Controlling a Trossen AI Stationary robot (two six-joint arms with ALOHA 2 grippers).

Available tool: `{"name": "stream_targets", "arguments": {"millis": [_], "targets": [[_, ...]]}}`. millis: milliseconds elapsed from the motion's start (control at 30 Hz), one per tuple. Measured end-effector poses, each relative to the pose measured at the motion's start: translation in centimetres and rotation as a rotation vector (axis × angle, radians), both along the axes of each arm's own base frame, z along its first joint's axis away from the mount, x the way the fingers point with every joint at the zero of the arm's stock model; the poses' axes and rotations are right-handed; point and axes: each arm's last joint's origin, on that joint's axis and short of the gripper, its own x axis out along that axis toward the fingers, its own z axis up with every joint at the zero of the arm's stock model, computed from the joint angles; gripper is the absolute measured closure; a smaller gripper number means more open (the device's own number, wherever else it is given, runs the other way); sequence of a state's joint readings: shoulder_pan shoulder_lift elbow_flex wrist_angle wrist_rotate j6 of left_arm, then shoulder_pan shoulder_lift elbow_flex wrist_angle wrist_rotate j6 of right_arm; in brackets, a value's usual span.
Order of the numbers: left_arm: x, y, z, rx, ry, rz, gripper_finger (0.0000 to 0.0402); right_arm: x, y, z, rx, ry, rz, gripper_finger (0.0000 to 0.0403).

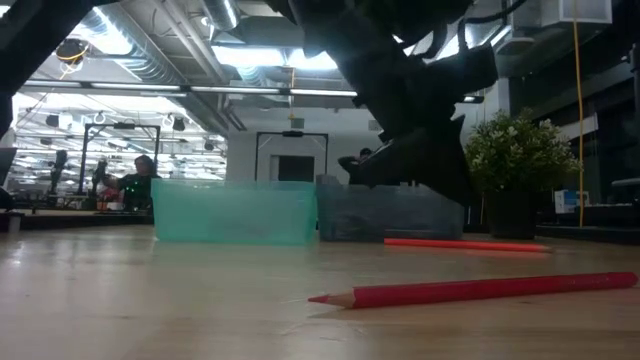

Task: Sort pens & pencils
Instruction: Put the orange colored pencil into the green bin

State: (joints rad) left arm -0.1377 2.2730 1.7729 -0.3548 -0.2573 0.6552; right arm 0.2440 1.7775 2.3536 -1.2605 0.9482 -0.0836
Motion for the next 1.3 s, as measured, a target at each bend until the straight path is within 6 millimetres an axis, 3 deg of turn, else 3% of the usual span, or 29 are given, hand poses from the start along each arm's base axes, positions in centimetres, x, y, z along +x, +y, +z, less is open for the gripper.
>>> {"name": "stream_targets", "arguments": {"millis": [200,300,433,667,967,1167,1300], "targets": [[-1.2,-2.3,-0.5,0.121,0.073,0.056,0.0327,-0.1,0.0,-0.2,0.019,0.002,-0.007,0.0384],[-3.1,-3.3,-0.5,0.249,0.194,0.130,0.0327,-0.6,-0.1,-0.7,0.046,0.039,-0.036,0.0384],[-5.8,-2.8,0.1,0.302,0.358,0.287,0.0327,-1.4,-0.1,-1.6,0.178,0.078,-0.055,0.0384],[-10.5,-2.0,4.5,0.261,0.465,0.600,0.0327,-1.2,1.8,-4.0,0.577,0.137,-0.021,0.0384],[-15.1,-5.9,11.5,0.137,0.225,0.653,0.0327,-0.4,5.4,-11.7,0.618,0.335,-0.169,0.0384],[-17.1,-8.7,13.2,0.116,0.115,0.614,0.0327,-0.3,6.0,-17.3,0.631,0.453,-0.263,0.0384],[-17.7,-9.5,13.3,0.129,0.097,0.603,0.0327,0.0,6.2,-21.1,0.648,0.481,-0.266,0.0384]]}}
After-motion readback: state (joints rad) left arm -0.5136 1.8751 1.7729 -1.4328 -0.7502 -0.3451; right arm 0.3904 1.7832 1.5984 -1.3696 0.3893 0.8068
